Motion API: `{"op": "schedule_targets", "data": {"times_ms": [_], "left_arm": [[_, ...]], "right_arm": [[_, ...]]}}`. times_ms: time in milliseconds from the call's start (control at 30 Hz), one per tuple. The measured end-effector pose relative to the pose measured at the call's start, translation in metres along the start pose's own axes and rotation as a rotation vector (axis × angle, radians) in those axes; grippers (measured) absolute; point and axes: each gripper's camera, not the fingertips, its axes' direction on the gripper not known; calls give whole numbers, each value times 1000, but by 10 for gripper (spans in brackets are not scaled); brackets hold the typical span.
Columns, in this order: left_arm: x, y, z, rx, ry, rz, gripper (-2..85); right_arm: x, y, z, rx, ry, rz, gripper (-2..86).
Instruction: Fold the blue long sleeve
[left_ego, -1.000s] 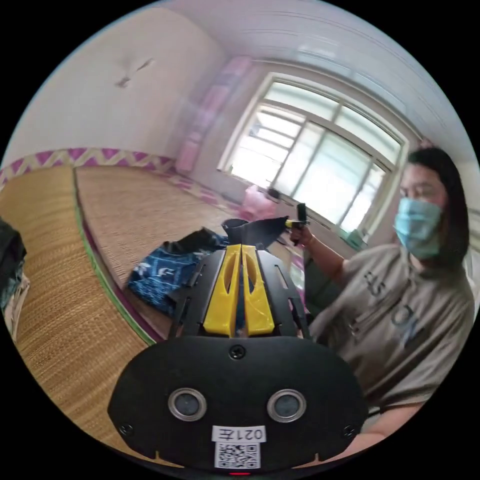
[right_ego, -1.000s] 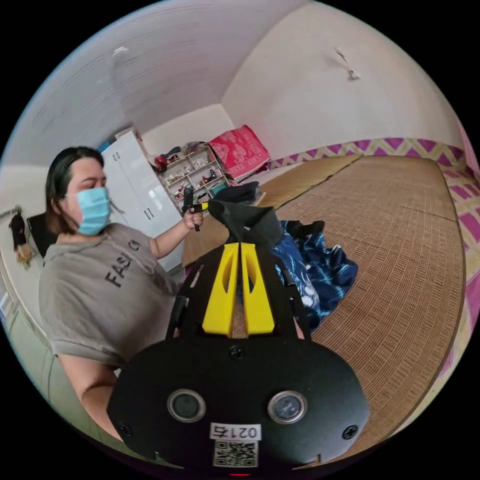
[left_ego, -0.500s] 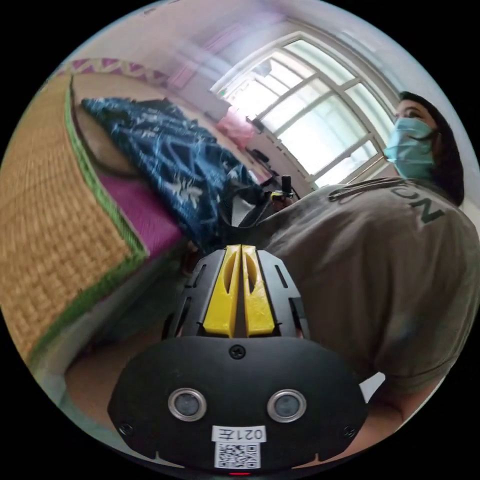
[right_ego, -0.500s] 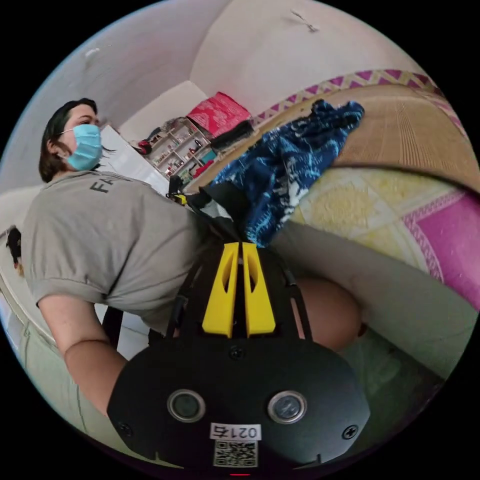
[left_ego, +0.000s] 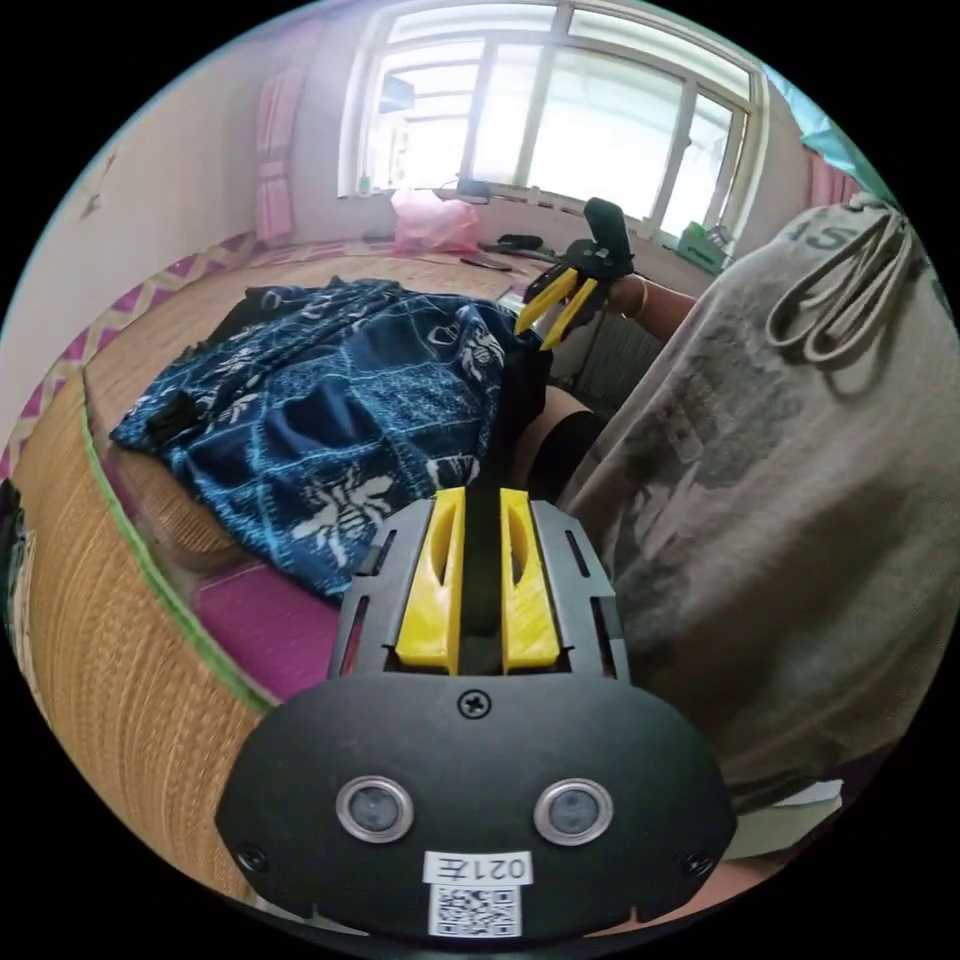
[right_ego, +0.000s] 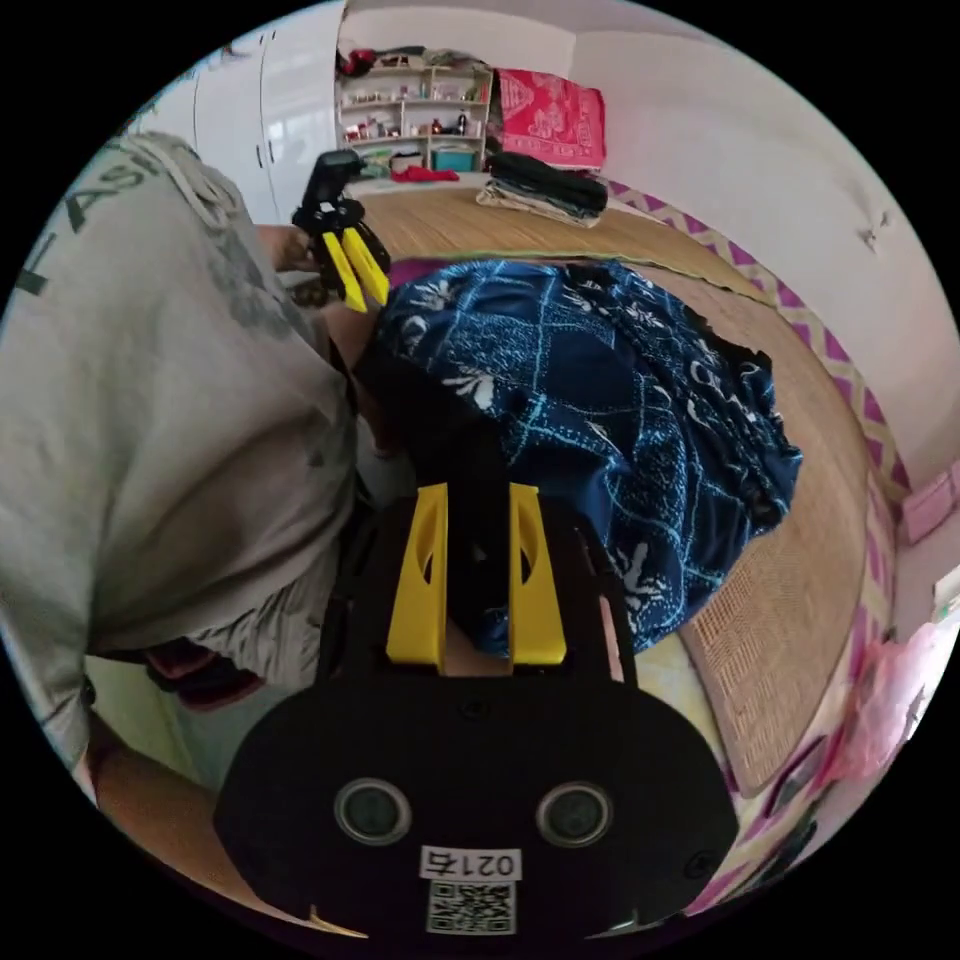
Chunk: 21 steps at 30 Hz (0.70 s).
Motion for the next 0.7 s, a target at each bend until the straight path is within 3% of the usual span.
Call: {"op": "schedule_targets", "data": {"times_ms": [67,167,267,367,533,600,700], "left_arm": [[7,3,34,-73,-76,-49,20],[8,26,46,-109,-109,-134,-3],[12,48,43,-180,-121,-200,-8],[14,71,38,-254,-122,-271,-9],[28,60,-23,-25,33,-269,-9],[24,47,-49,60,22,-288,-9],[4,20,-83,151,-57,-321,-9]], "right_arm": [[-15,2,18,-44,125,27,66],[-39,23,-4,55,206,128,11],[-70,36,-17,-125,152,68,-1],[-80,57,-51,-31,84,147,-3],[-65,53,-92,-6,-53,175,-7],[-46,45,-134,198,-126,178,-3],[-4,23,-157,336,82,274,28]]}}
